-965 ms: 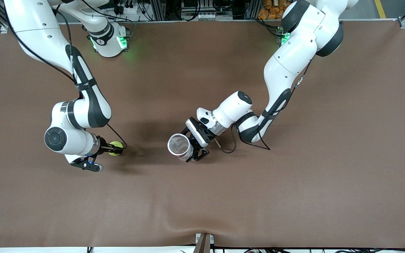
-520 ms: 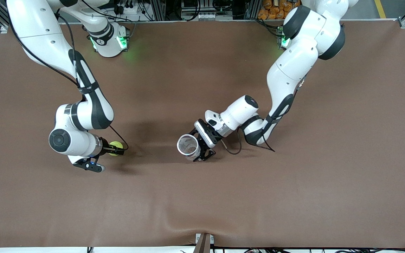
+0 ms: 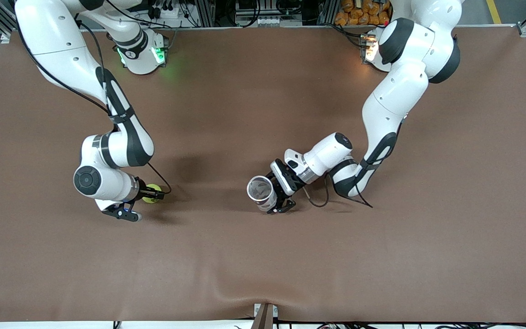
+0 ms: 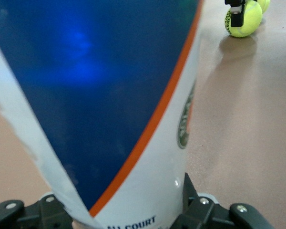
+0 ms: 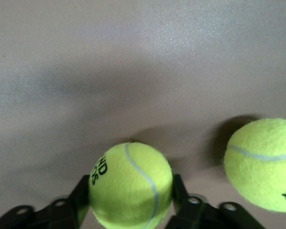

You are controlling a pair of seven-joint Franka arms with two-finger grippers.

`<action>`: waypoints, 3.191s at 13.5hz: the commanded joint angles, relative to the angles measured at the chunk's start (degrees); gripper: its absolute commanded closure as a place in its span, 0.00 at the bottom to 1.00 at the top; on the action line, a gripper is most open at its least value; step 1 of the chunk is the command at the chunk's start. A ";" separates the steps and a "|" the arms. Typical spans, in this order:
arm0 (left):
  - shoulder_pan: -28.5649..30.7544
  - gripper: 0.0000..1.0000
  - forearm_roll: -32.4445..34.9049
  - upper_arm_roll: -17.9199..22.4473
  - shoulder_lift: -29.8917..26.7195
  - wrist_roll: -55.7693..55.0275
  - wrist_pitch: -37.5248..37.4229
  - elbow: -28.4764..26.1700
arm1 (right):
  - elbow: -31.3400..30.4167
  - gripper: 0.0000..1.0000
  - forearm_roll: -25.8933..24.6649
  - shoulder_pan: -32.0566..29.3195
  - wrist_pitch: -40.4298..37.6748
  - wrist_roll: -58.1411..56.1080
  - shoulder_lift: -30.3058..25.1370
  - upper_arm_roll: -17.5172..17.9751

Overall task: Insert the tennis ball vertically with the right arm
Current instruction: 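Grasp one tennis ball with the right gripper, then carry the ball over the tube mouth and release it inside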

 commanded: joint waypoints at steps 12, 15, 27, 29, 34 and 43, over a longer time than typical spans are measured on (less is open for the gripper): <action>-1.30 0.17 1.10 -0.58 0.24 0.08 0.24 0.16 | 21.68 0.83 5.77 0.94 -23.52 23.22 -2.32 1.20; -1.74 0.17 1.10 -0.66 0.32 0.08 0.24 0.16 | 26.26 0.83 7.73 3.21 -23.88 38.83 -2.32 2.78; -1.83 0.17 1.10 -0.75 0.41 0.08 0.41 -0.02 | 32.95 0.83 8.17 21.76 -13.43 67.72 1.02 2.61; -1.83 0.17 1.10 -0.84 0.32 0.08 0.41 -0.02 | 32.69 0.82 8.17 22.64 -13.43 67.99 1.72 2.61; -1.92 0.17 1.10 -0.84 0.41 -0.01 0.41 -0.11 | 32.86 0.00 8.08 23.00 -13.43 67.73 2.43 2.52; -2.36 0.17 0.84 -0.84 0.50 -0.01 0.41 -0.02 | 38.40 0.00 8.07 13.01 -28.34 50.40 -0.20 2.34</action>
